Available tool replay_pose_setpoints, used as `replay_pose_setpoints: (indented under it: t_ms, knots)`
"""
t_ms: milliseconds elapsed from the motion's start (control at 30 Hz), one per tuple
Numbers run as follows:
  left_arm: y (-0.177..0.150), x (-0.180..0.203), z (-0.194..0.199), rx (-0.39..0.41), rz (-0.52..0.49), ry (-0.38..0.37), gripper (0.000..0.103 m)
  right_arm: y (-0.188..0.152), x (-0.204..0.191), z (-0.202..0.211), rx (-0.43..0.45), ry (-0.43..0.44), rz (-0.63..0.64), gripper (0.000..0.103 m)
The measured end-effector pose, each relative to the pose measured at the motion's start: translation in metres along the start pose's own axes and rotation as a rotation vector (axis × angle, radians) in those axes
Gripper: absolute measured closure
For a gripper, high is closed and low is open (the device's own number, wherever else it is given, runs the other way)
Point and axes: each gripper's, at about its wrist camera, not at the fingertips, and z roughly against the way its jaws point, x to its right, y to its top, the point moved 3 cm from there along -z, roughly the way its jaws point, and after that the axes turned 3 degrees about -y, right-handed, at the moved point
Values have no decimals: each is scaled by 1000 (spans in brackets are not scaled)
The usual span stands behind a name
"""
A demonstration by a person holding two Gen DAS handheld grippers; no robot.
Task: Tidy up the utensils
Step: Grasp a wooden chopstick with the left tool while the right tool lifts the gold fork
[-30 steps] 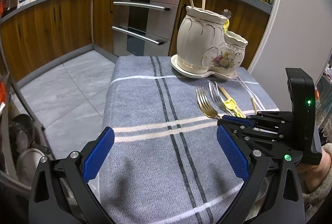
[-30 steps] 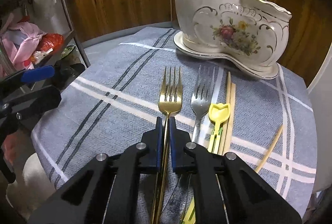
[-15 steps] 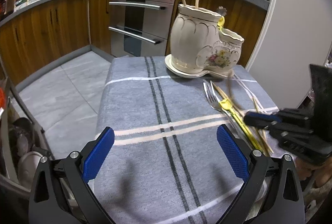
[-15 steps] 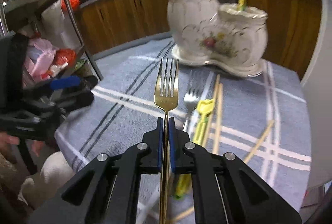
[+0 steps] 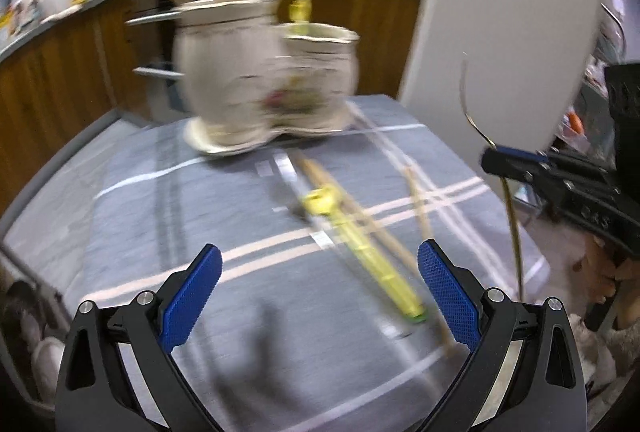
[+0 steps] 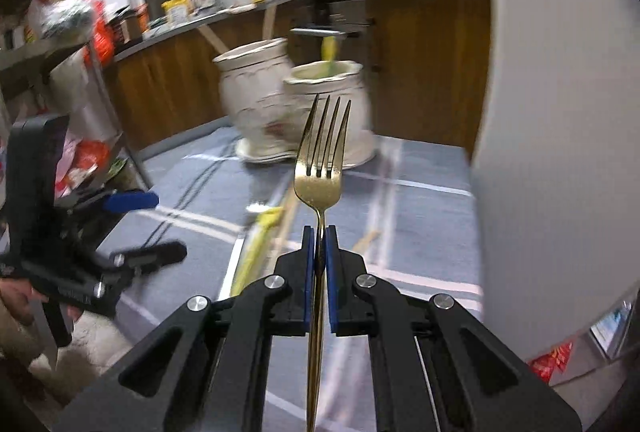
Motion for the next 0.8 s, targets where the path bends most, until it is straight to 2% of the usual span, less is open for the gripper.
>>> replay_pose_setpoints:
  t_ms: [133, 200, 333, 400, 533, 667, 767, 800]
  knots:
    - [9, 31, -22, -47, -71, -45, 11, -2, 25, 9, 23, -16, -50, 98]
    - [12, 47, -34, -83, -112, -51, 26, -4, 29, 13, 29, -13, -61, 98]
    - [14, 69, -57, -161, -149, -47, 40, -7, 38, 17, 40, -3, -76, 98]
    - [13, 75, -67, -193, -155, -33, 51, -7, 38, 18, 41, 1, -79, 98]
    - [8, 81, -84, -248, -165, -12, 63, -9, 40, 19, 46, 17, -89, 98]
    - [11, 86, -91, -246, -200, 13, 78, -8, 43, 18, 58, 30, -96, 98]
    - [17, 86, -97, -239, -215, 35, 96, -8, 45, 22, 73, 35, -107, 98]
    - [18, 86, -99, -230, -217, 41, 97, -8, 46, 22, 78, 37, -110, 98]
